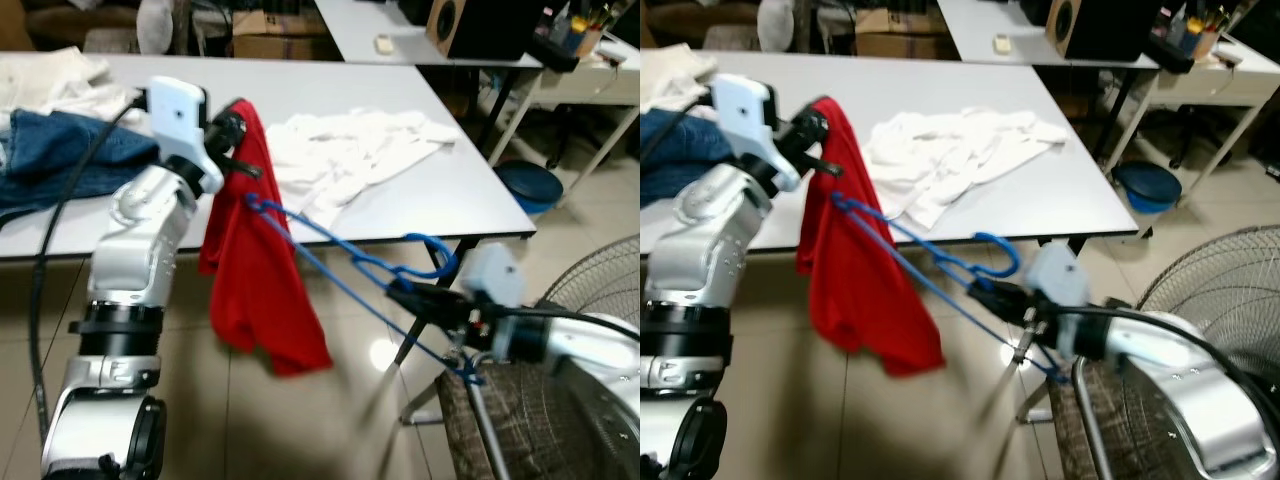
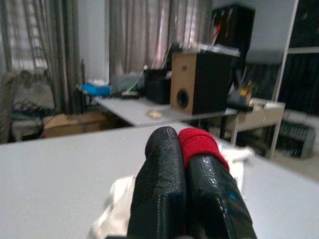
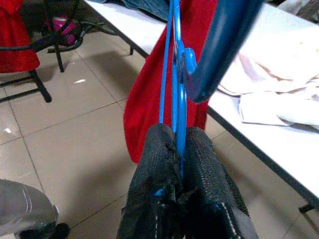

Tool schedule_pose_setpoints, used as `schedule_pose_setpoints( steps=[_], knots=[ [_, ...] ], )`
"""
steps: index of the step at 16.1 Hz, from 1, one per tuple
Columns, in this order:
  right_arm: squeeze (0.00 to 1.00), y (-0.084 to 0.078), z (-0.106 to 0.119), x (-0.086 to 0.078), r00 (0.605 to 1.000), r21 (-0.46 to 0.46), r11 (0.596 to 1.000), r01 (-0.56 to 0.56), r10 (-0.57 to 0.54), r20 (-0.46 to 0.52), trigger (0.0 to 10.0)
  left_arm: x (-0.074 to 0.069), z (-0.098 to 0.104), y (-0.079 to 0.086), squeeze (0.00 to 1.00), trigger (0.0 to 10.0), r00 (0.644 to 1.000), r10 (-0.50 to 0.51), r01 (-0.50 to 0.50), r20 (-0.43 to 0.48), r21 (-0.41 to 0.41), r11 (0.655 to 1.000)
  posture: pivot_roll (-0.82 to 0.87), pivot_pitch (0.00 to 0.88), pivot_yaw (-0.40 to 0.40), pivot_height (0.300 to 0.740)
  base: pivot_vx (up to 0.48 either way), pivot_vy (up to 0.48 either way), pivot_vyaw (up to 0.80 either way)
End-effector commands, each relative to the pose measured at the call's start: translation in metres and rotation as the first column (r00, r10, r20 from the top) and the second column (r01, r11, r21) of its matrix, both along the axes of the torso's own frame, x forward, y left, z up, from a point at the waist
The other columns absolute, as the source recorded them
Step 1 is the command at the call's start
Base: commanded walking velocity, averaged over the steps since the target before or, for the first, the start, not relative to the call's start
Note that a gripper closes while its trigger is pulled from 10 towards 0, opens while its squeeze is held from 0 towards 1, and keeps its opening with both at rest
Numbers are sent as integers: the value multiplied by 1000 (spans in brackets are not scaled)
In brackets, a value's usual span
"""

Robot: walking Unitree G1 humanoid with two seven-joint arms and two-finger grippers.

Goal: Hang hanger

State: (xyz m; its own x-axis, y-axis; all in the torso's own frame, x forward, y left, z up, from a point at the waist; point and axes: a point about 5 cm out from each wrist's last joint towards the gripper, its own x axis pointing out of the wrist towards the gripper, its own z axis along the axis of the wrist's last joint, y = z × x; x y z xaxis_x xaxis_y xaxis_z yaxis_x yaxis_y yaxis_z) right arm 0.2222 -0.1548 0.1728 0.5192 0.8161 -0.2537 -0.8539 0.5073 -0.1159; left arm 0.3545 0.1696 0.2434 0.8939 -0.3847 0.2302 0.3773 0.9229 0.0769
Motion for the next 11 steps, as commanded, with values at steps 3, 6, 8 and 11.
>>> schedule_pose_setpoints(
  steps=[3,6,8,11],
  knots=[
    [0,-2,-4,6,999,-16,1000,26,-25,20,10000,-4,29,-16,0,10000,988,-103,111,115,-71,991,-125,0,-61,740,375,0,0],
    [0,8,-3,13,999,-3,1000,23,-23,47,10000,-9,34,-23,0,10000,974,-178,191,142,-83,978,-121,0,-57,740,377,0,0],
    [0,12,-3,15,998,2,1000,21,-22,55,10000,-11,32,-24,0,10000,971,-196,206,136,-66,976,-120,0,-56,740,379,0,0],
    [0,15,-2,16,998,6,1000,9,-9,57,10000,-14,31,-25,0,10000,965,-227,235,130,-50,971,-119,0,-55,740,376,0,0]
  ],
)
